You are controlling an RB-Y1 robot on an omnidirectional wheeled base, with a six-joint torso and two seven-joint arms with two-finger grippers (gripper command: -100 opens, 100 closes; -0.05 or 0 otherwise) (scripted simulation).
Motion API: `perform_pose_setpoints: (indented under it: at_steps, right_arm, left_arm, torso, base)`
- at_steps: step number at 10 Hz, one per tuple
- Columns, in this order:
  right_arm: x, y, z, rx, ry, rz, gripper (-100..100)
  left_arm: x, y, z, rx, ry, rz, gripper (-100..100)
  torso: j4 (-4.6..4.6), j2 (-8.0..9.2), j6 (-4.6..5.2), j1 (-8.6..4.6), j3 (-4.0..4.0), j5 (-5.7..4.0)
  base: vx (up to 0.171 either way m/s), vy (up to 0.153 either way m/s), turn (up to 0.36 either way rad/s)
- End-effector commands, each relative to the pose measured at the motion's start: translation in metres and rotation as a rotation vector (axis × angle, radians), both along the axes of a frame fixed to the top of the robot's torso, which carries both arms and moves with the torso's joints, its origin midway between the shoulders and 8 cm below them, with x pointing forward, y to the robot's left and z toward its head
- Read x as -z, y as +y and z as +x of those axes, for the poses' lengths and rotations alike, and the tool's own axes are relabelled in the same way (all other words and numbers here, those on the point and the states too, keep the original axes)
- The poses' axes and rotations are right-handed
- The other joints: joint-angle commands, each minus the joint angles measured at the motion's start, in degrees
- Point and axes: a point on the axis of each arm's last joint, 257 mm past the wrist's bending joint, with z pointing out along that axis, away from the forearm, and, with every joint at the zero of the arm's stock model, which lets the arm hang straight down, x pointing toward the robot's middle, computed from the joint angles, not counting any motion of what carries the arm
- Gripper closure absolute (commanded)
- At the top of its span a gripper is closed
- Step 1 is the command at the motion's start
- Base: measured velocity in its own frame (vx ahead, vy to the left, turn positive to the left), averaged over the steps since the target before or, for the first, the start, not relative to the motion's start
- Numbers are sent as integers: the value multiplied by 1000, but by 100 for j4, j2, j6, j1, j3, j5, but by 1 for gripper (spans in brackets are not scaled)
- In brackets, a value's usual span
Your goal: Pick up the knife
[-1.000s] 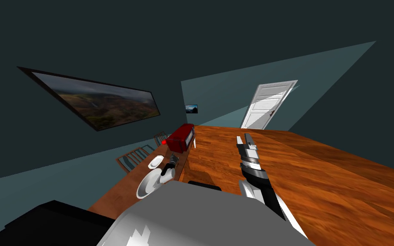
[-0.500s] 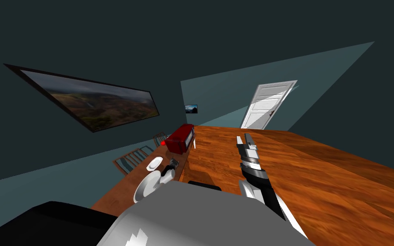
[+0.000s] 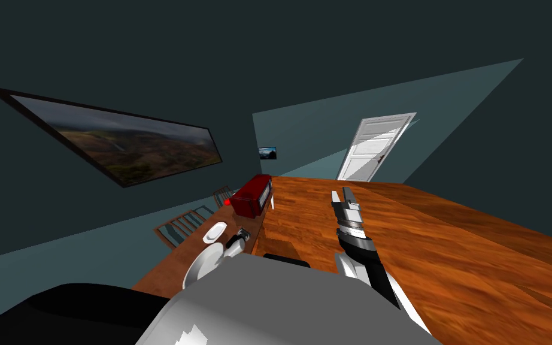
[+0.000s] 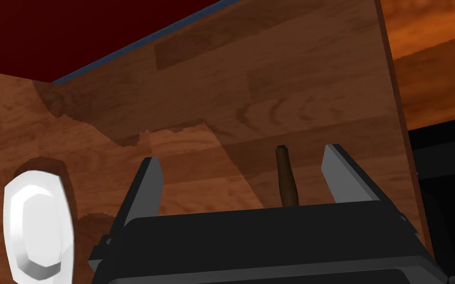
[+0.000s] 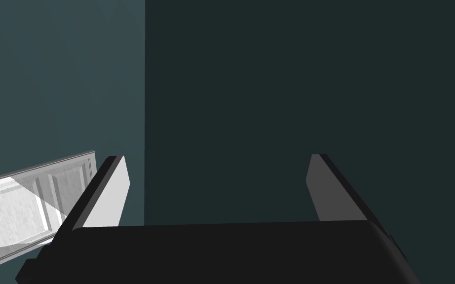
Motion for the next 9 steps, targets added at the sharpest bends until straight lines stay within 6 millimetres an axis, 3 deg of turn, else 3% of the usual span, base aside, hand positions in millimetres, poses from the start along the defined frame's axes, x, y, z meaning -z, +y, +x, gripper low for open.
perform_pose_setpoints:
  at_steps: [1, 3, 6, 7, 9]
  right_arm:
    - [0, 0, 0, 0, 0, 0, 0]
    - [0, 0, 0, 0, 0, 0, 0]
    - [0, 0, 0, 0, 0, 0, 0]
    - [0, 0, 0, 0, 0, 0, 0]
    - [0, 0, 0, 0, 0, 0, 0]
  left_arm:
    - [14, -6, -15, -19, 43, -35, -100]
    - [32, -8, -32, -66, 98, -99, -100]
    - [39, -9, -42, -89, 127, -127, -100]
    - [49, -8, -55, -124, 165, -167, -100]
    - [49, -8, -55, -125, 166, -167, -100]
  torso:
    - [0, 0, 0, 0, 0, 0]
    - [1, 6, 0, -4, 3, -1]
    - [2, 10, 0, -4, 6, -1]
    - [3, 13, 0, -5, 7, -1]
    - [3, 11, 0, -4, 6, -1]
  base:
    - [40, 9, -6]
    - [37, 4, -11]
    - [24, 7, -4]
    - [27, 9, -14]
    - [22, 5, -1]
